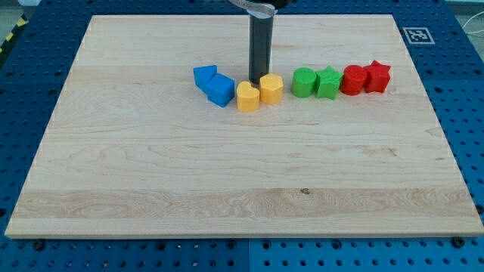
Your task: Slide the green star towards up a bit
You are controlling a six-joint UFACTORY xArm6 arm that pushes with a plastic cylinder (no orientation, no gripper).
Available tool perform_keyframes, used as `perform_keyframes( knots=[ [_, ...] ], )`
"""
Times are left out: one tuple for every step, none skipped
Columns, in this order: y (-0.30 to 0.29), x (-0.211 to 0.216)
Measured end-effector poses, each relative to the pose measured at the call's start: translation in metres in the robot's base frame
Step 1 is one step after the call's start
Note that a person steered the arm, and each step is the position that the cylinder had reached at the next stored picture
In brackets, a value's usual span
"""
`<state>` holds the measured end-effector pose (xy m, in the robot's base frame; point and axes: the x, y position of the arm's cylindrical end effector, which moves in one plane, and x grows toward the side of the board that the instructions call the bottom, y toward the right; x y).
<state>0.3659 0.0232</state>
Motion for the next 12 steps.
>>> perform_keyframes(
  knots=[
    [-0.003,-0.028],
    [0.003,-0.061],
    [0.05,-0.084],
    [0.126,-0.098],
    [0.221,-0.101],
    [0.307,-0.098],
    [0.322,-0.091],
    [0.322,-0.072],
    [0.322,-0.039],
    [0.322,-0.011],
    [0.322,-0.004],
    [0.322,-0.001]
  ],
)
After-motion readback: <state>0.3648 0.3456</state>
